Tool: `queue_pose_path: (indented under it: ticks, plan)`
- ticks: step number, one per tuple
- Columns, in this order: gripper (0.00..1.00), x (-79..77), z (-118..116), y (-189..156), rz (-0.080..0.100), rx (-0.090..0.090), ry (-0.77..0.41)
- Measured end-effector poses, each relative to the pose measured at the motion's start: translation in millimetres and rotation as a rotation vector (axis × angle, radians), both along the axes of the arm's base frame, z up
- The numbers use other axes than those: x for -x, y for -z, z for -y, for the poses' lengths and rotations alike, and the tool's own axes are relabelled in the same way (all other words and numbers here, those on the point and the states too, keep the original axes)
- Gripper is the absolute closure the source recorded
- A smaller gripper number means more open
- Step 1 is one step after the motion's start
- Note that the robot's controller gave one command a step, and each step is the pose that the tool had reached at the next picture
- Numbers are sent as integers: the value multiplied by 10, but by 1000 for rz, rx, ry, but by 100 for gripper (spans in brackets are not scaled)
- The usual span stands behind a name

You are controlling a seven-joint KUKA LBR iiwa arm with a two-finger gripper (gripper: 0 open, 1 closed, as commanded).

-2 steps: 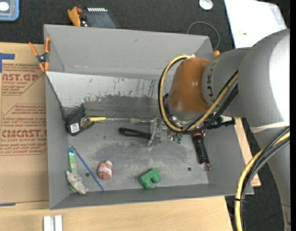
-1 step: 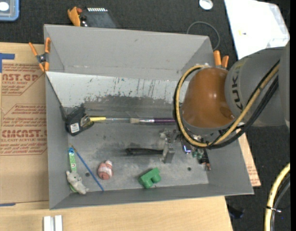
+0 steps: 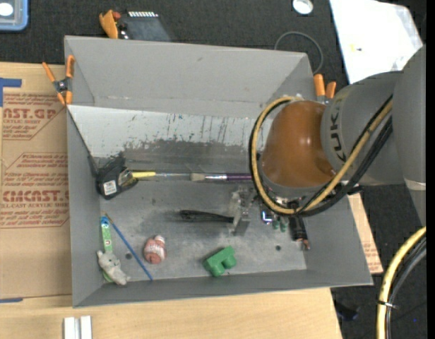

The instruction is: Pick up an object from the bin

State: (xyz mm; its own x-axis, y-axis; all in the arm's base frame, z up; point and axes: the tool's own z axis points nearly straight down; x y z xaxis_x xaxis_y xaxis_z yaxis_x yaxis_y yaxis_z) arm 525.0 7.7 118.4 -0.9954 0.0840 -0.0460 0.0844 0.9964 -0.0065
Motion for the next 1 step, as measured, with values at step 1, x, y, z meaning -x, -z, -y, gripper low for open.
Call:
queue_pose_path:
  ticks: [1]
  plan:
    - [100,-116,-144,-233,-10,9,-193]
